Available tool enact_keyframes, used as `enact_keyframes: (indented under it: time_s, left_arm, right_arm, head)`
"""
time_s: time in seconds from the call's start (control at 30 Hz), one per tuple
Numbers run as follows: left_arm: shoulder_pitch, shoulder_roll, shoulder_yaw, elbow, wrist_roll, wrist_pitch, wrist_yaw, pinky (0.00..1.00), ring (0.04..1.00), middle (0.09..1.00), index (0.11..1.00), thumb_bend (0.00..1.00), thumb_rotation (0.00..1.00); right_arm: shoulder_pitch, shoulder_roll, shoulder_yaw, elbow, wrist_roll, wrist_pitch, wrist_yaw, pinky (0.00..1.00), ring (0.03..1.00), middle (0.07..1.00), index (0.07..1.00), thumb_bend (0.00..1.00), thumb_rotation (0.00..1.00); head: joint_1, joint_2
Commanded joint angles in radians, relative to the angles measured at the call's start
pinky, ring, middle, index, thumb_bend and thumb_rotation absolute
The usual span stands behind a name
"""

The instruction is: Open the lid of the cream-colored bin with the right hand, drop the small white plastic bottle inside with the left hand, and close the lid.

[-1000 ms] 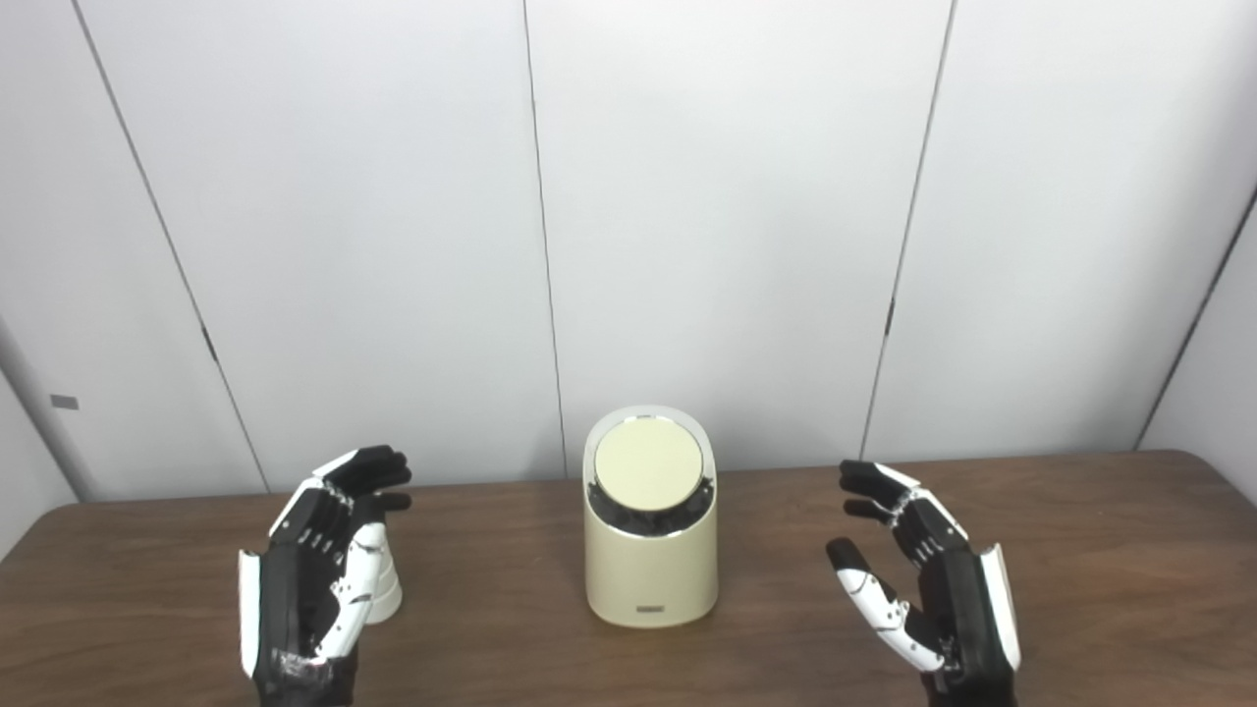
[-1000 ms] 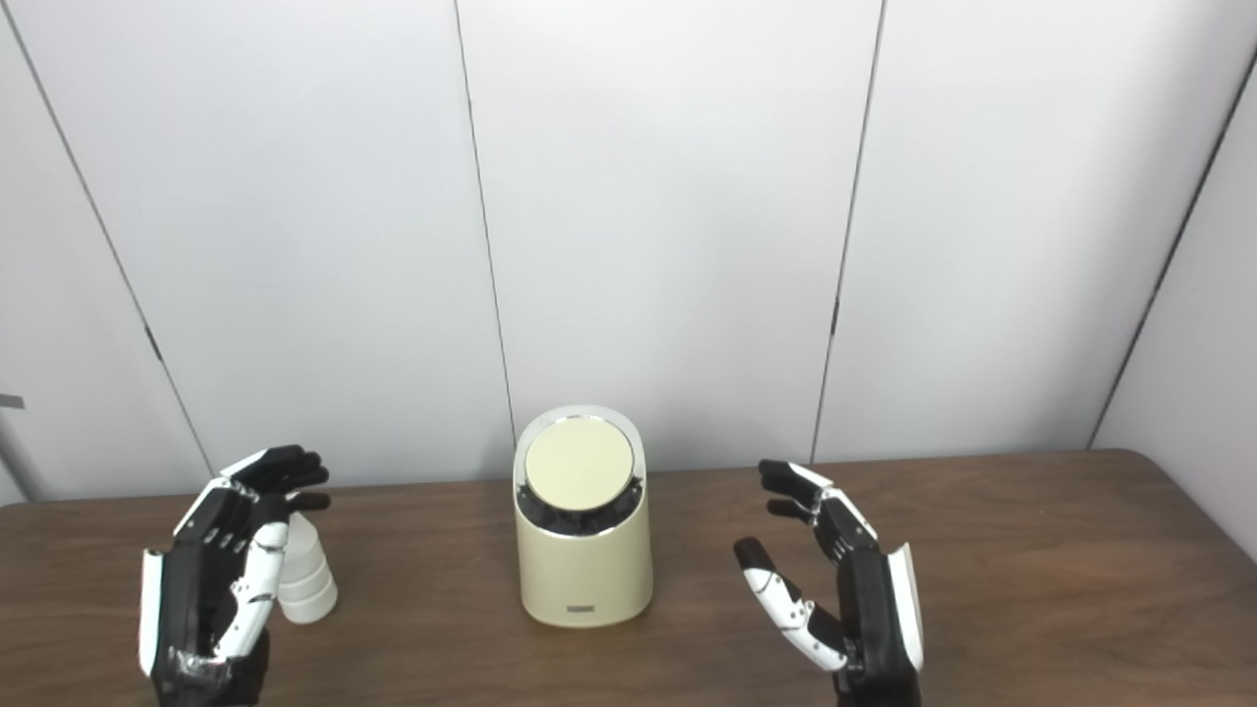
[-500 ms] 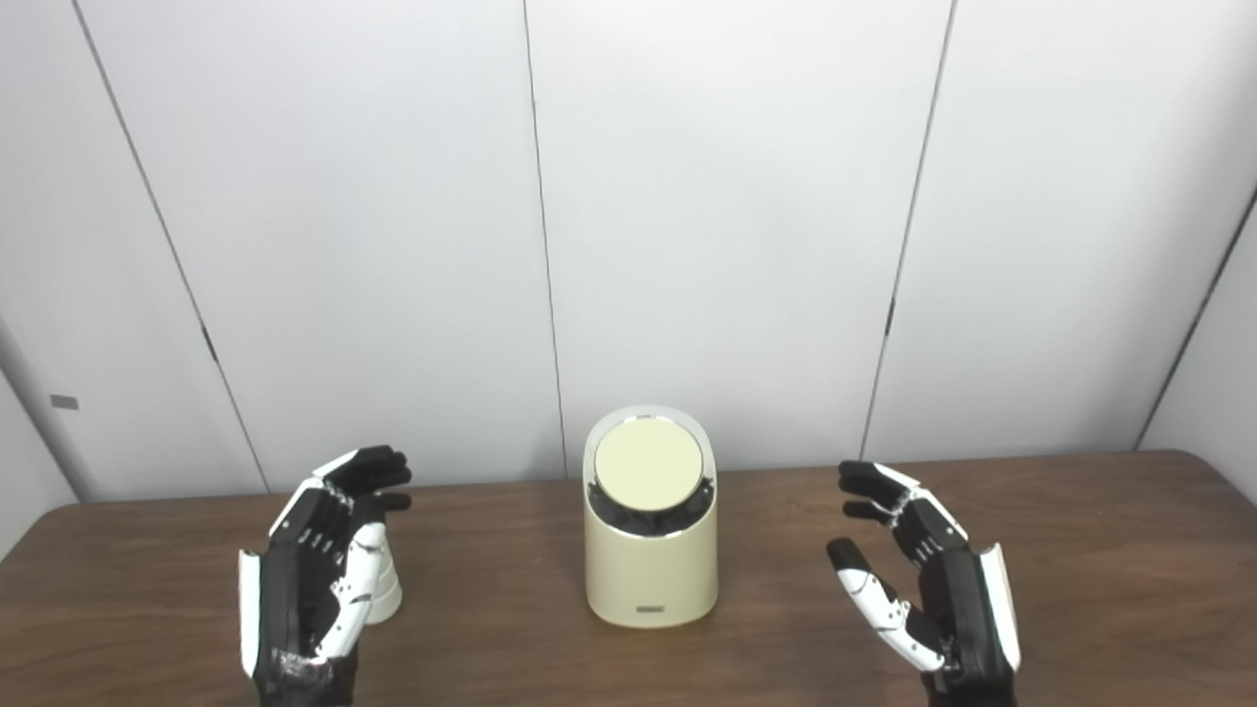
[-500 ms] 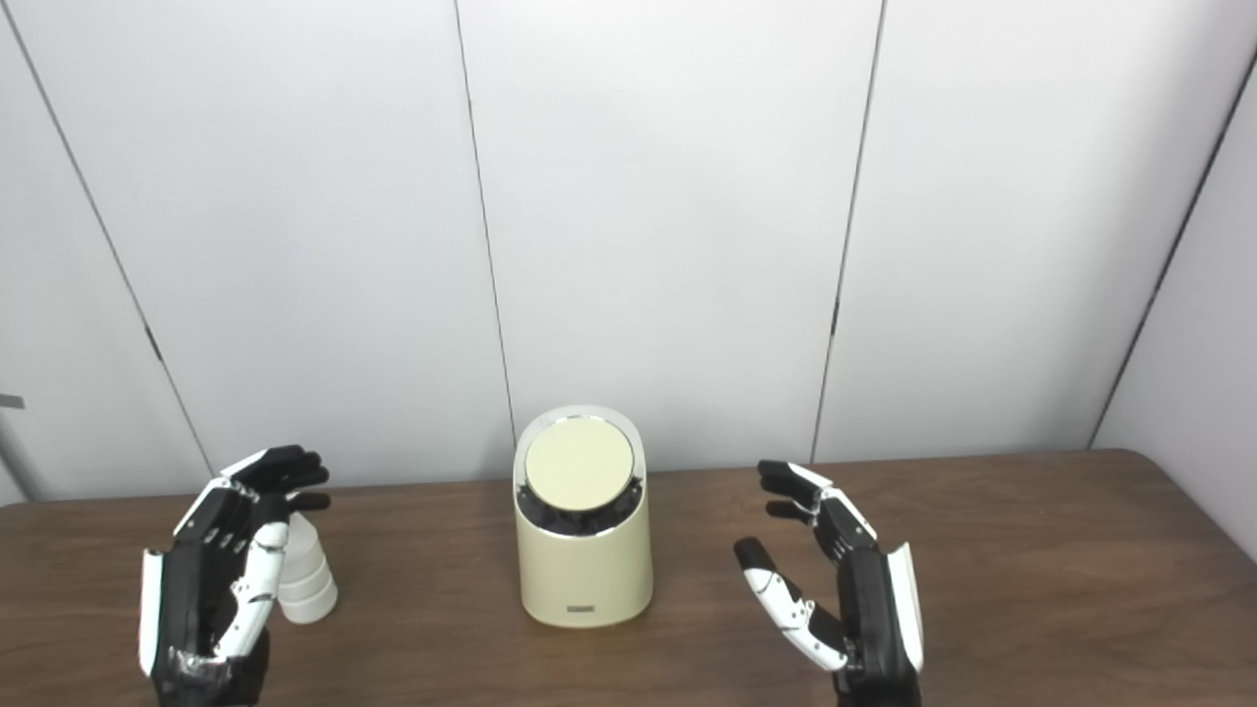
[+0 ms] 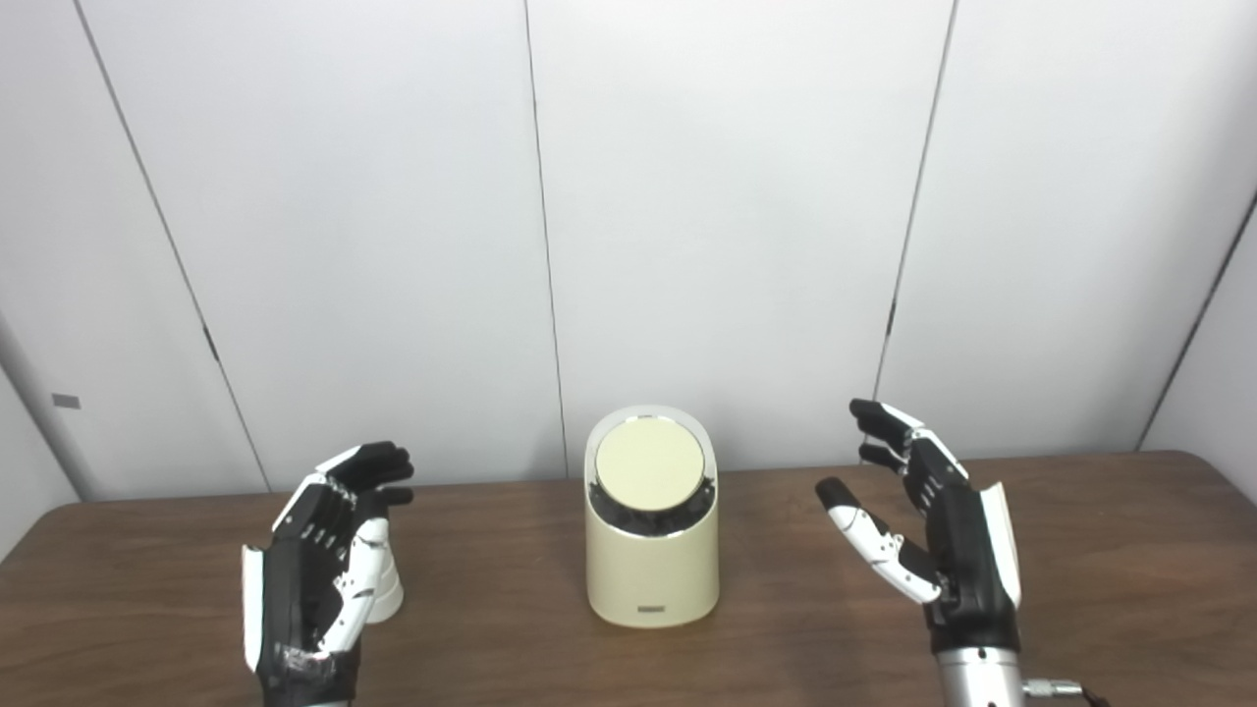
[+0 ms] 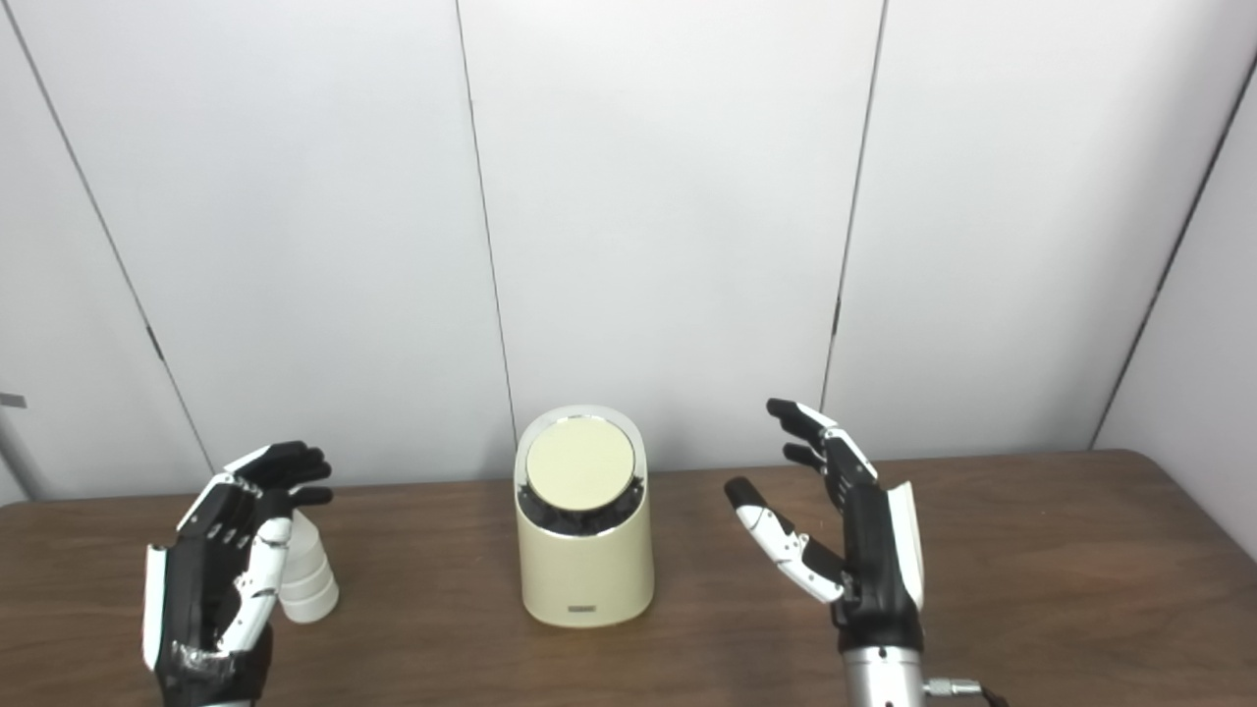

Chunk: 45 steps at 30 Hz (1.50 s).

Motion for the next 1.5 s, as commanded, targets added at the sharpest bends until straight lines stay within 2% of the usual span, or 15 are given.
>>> enact_keyframes:
  time_s: [0.0,0.1,0.3,0.47,0.53,0.77,0.87,0.97,1.07,1.33,1.47]
  left_arm:
    - [-0.042,0.003,-0.002,-0.008,0.011,-0.037,0.003,0.6,0.678,0.688,0.684,0.29,0.45]
    - [-0.048,0.0,-0.002,0.001,0.011,-0.042,0.004,0.6,0.677,0.686,0.685,0.3,0.46]
    - [-0.055,-0.005,-0.003,0.009,0.018,-0.047,0.008,0.6,0.678,0.69,0.686,0.29,0.47]
    - [-0.056,-0.014,-0.004,-0.002,0.012,-0.041,0.01,0.59,0.675,0.686,0.679,0.29,0.46]
    - [-0.055,-0.017,-0.003,-0.005,0.015,-0.04,0.013,0.59,0.675,0.684,0.678,0.28,0.45]
    - [-0.056,-0.026,-0.004,-0.015,0.021,-0.042,0.019,0.59,0.672,0.682,0.675,0.28,0.43]
    - [-0.056,-0.03,-0.006,-0.019,0.021,-0.039,0.025,0.59,0.671,0.681,0.674,0.28,0.43]
    - [-0.055,-0.033,-0.009,-0.024,0.018,-0.033,0.027,0.59,0.674,0.681,0.673,0.28,0.43]
    - [-0.055,-0.036,-0.01,-0.026,0.019,-0.035,0.028,0.59,0.675,0.682,0.673,0.28,0.43]
    - [-0.055,-0.048,-0.012,-0.037,0.022,-0.032,0.033,0.6,0.676,0.684,0.673,0.27,0.43]
    - [-0.055,-0.051,-0.013,-0.044,0.021,-0.027,0.034,0.59,0.676,0.681,0.672,0.28,0.43]
  right_arm:
    - [-0.065,-0.006,0.008,-0.049,-0.036,0.058,0.012,0.75,0.812,0.811,0.784,0.53,0.48]
    - [-0.101,-0.02,0.024,-0.047,-0.067,0.118,0.03,0.76,0.829,0.831,0.806,0.61,0.56]
    - [-0.169,-0.026,0.045,-0.035,-0.093,0.205,0.044,0.77,0.857,0.871,0.838,0.76,0.56]
    - [-0.225,-0.044,0.083,-0.013,-0.172,0.266,0.047,0.72,0.835,0.865,0.853,0.94,0.64]
    - [-0.247,-0.044,0.098,-0.001,-0.193,0.281,0.044,0.72,0.835,0.871,0.865,0.97,0.66]
    - [-0.313,-0.02,0.124,0.048,-0.215,0.328,0.039,0.69,0.856,0.928,0.917,0.95,0.59]
    - [-0.33,-0.015,0.144,0.094,-0.234,0.323,0.029,0.68,0.873,0.954,0.938,0.94,0.59]
    - [-0.343,-0.018,0.166,0.131,-0.259,0.31,0.014,0.76,0.914,0.955,0.941,0.92,0.58]
    - [-0.358,-0.014,0.188,0.17,-0.293,0.319,-0.001,0.79,0.926,0.949,0.936,0.92,0.57]
    - [-0.392,-0.017,0.234,0.28,-0.383,0.339,-0.036,0.78,0.909,0.956,0.921,0.96,0.56]
    - [-0.4,-0.024,0.257,0.31,-0.415,0.346,-0.035,0.88,0.946,0.974,0.935,0.97,0.54]
  head:
    - [0.0,-0.002]
    - [0.001,-0.007]
    - [0.006,-0.011]
    - [0.011,-0.011]
    - [0.011,-0.013]
    - [0.019,-0.012]
    - [0.024,-0.011]
    - [0.028,-0.011]
    - [0.032,-0.011]
    - [0.041,-0.012]
    - [0.044,-0.013]
